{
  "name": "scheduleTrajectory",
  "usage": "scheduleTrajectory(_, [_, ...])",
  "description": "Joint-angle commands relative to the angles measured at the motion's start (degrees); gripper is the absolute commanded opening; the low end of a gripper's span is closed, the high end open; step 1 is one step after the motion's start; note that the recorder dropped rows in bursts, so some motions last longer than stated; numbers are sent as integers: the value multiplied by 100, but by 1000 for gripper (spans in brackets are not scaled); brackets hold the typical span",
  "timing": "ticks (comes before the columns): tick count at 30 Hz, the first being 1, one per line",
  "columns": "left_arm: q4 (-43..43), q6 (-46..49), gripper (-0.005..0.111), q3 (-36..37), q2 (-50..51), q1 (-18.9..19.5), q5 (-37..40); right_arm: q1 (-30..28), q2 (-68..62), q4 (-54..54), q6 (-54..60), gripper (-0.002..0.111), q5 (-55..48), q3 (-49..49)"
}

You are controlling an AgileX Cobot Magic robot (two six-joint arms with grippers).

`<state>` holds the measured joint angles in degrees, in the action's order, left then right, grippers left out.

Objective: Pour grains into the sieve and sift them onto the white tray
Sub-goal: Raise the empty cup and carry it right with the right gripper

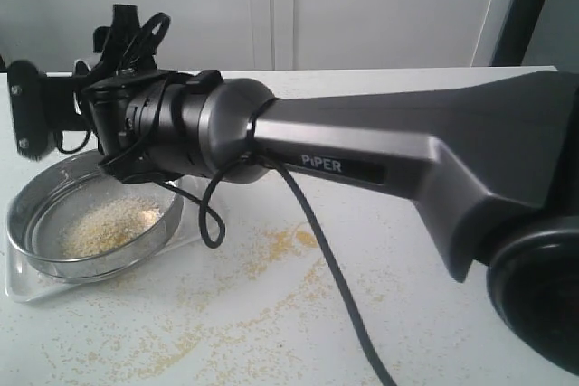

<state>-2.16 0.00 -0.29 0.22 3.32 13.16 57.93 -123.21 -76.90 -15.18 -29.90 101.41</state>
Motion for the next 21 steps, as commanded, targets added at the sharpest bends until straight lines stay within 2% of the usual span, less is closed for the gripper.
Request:
scheduleTrajectory(1, [-60,0,1,29,-22,0,-8,-134,265,383,-2017,0,-44,22])
scheduleTrajectory(9, [-60,0,1,29,-22,0,-8,-438,654,1937,-2518,0,472,-157])
scheduleTrajectory(16, [-60,0,1,29,-22,0,-8,-776,1321,2037,-3150,0,1711,-1101])
scheduleTrajectory(21, [-60,0,1,29,-22,0,-8,-1252,1902,2060,-3160,0,3233,-2221])
